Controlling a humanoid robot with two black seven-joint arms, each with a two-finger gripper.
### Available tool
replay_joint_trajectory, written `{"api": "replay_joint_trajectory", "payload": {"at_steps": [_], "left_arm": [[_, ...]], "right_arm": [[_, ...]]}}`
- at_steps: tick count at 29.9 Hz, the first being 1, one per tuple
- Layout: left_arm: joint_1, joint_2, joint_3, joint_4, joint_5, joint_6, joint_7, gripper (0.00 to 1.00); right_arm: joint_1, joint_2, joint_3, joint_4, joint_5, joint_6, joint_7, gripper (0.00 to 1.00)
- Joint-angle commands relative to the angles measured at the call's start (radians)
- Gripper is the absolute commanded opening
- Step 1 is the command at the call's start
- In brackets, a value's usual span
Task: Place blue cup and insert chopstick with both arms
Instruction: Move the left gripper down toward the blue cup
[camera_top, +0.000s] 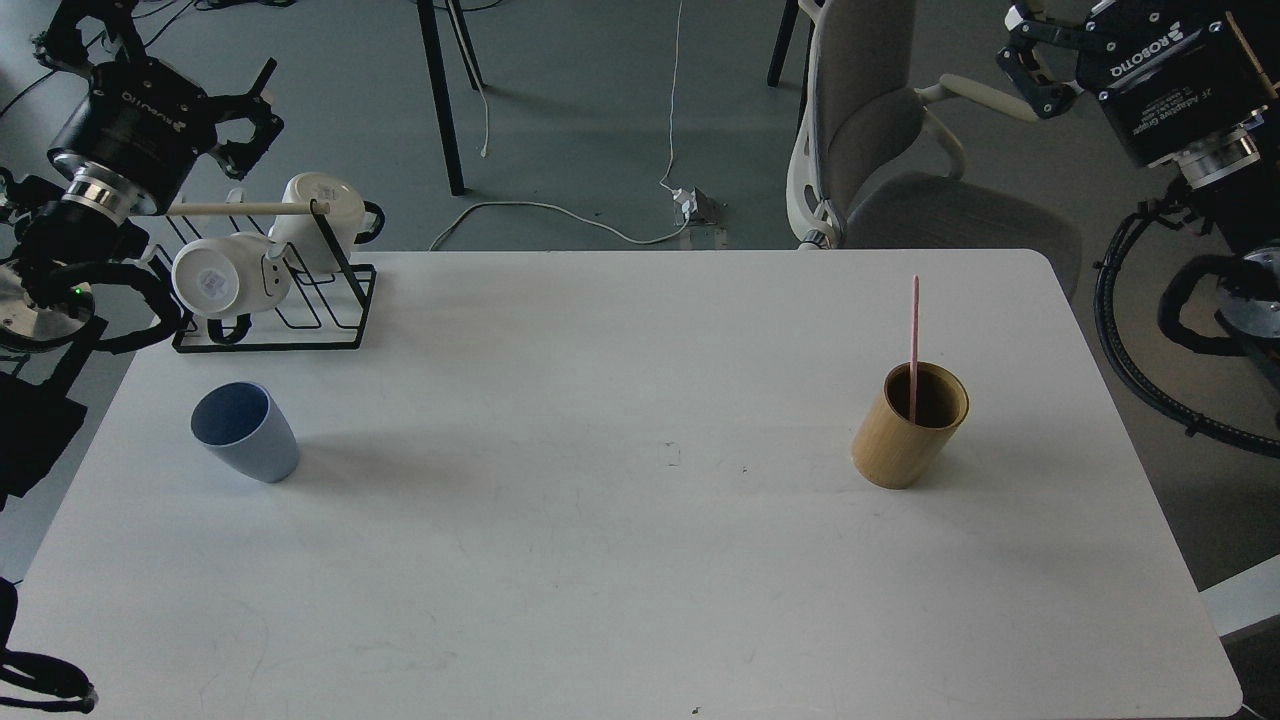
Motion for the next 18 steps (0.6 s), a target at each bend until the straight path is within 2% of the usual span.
{"api": "replay_joint_trajectory", "payload": {"at_steps": [1,8,13,18], "left_arm": [[0.006,0.000,0.000,0.001,0.002,0.000,0.003,1.00],[0.006,0.000,0.004,0.003,0.002,0.000,-0.011,1.00],[0.006,-0.023,0.014,0.020,0.006,0.000,0.003,1.00],[0.004,-0.035,0.016,0.027,0.008,0.000,-0.010,1.00]], "right_arm": [[-0.007,0.000,-0.001,0.000,0.000,0.000,0.000,0.99],[-0.007,0.008,-0.001,-0.002,0.000,0.000,0.000,0.99],[-0.009,0.012,-0.001,0.001,0.000,0.000,0.000,0.99],[-0.012,0.012,-0.001,0.006,0.002,0.000,0.000,0.99]]}}
